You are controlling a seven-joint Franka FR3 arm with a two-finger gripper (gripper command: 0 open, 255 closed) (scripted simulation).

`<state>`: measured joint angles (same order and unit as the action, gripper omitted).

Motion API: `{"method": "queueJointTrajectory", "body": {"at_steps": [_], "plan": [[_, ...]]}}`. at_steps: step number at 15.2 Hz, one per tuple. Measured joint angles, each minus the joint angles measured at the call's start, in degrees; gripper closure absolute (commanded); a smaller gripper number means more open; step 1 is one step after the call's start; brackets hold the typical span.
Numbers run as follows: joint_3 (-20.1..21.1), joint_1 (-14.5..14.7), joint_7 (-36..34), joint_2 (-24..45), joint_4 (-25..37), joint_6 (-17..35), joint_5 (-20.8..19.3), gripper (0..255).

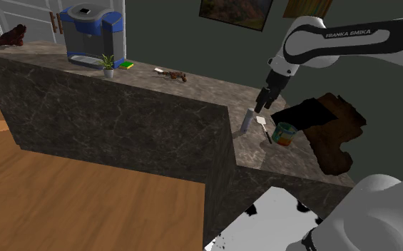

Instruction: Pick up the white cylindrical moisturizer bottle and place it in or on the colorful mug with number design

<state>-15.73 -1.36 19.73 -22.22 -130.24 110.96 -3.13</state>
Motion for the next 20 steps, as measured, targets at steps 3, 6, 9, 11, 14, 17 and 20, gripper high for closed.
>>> {"method": "queueJointTrajectory", "body": {"at_steps": [3, 6, 9, 11, 14, 17, 20], "plan": [[-2.71, -0.21, 5.06, 5.65, 2.55, 2.63, 0.21, 0], [-5.22, -0.51, 10.43, 11.82, 6.85, 3.98, 1.25, 0], [-7.04, -0.91, 15.54, 18.86, 12.06, 5.12, 3.26, 0], [-7.94, -1.53, 19.09, 24.01, 15.9, 5.85, 5.07, 0], [-8.57, -2.93, 23.84, 30.77, 21.34, 6.35, 7.51, 0], [-8.71, -5.08, 28.45, 37.68, 27.99, 5.8, 9.9, 0], [-8.42, -6.33, 30.6, 41.62, 31.33, 6.01, 11.22, 0]]}}
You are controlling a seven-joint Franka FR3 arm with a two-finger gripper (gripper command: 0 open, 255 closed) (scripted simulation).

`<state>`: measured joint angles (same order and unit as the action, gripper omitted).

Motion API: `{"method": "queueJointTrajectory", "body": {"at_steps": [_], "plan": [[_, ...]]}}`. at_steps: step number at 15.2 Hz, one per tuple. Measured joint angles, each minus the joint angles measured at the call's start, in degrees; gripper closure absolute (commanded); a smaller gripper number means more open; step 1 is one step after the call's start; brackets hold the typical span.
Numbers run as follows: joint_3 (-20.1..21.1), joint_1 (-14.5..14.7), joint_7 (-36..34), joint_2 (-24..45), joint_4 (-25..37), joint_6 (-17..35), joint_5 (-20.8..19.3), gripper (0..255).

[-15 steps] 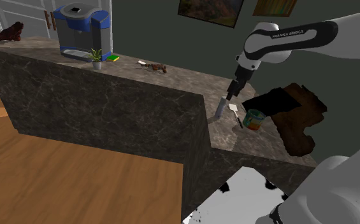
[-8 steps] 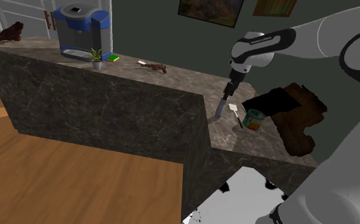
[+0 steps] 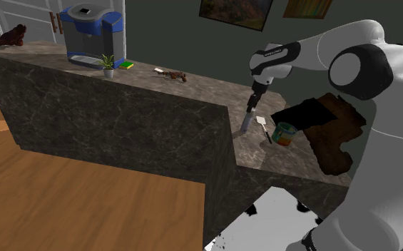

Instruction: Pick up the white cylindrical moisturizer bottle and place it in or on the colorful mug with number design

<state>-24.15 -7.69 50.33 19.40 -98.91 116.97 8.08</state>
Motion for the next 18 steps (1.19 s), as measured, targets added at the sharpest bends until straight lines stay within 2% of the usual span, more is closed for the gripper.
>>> {"method": "queueJointTrajectory", "body": {"at_steps": [6, 12, 13, 18], "plan": [[0.49, -0.4, 0.8, 2.42, -1.34, 3.56, 1.13, 0], [0.53, -0.49, 0.97, 2.66, -1.64, 4.1, 1.28, 0], [0.53, -0.49, 0.97, 2.66, -1.64, 4.1, 1.28, 255], [0.55, -0.47, 0.96, 2.63, -1.62, 4.09, 1.29, 255]]}}
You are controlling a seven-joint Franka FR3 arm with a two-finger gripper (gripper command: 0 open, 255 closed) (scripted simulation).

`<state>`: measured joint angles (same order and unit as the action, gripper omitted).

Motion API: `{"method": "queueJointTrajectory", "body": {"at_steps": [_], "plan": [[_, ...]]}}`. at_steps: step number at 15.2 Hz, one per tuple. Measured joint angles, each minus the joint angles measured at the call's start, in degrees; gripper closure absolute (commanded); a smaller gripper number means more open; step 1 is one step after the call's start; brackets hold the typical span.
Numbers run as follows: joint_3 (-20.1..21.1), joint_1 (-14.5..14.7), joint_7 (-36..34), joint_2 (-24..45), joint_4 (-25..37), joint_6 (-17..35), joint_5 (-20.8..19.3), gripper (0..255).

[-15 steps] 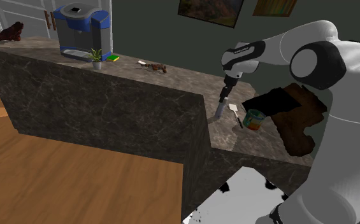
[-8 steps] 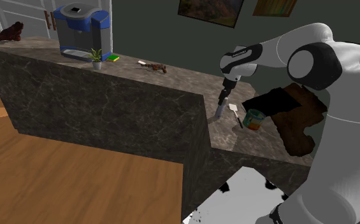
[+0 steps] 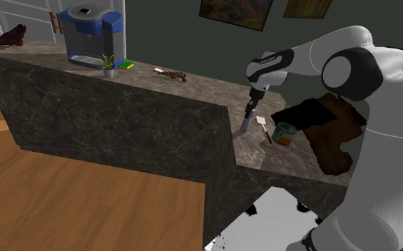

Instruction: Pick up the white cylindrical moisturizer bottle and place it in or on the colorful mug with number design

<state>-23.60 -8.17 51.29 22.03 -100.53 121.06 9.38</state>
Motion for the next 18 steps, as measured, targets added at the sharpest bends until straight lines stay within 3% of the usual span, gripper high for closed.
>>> {"method": "queueJointTrajectory", "body": {"at_steps": [7, 18], "plan": [[-0.11, 0.05, -0.11, -0.42, 0.24, -0.66, -0.22, 255], [-0.76, 0.34, -1.05, -3.17, 4.82, -7.74, -1.72, 255]]}}
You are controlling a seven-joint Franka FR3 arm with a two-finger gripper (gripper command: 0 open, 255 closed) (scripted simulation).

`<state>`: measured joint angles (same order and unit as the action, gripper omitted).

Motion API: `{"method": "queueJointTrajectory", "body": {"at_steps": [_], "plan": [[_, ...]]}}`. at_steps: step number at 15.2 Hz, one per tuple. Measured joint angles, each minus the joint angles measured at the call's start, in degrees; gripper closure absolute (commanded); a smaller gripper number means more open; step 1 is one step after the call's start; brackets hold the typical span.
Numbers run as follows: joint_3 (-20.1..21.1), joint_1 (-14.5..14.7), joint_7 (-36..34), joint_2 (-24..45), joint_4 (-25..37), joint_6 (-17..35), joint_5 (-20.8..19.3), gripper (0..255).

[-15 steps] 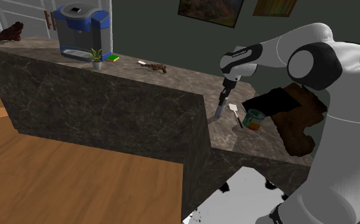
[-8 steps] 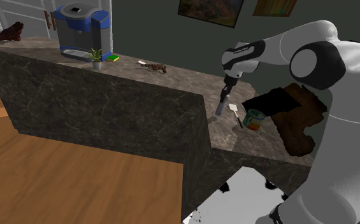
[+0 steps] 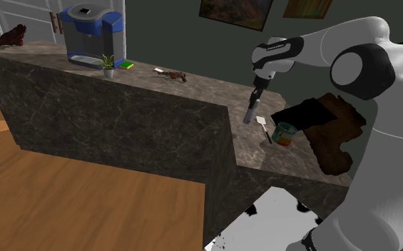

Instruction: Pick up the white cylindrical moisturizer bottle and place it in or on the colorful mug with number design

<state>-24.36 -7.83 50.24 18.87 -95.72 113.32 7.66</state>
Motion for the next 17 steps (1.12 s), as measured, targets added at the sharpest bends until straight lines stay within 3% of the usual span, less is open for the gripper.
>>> {"method": "queueJointTrajectory", "body": {"at_steps": [17], "plan": [[-0.56, -0.42, -0.63, -1.66, 11.07, -12.54, -1.01, 255]]}}
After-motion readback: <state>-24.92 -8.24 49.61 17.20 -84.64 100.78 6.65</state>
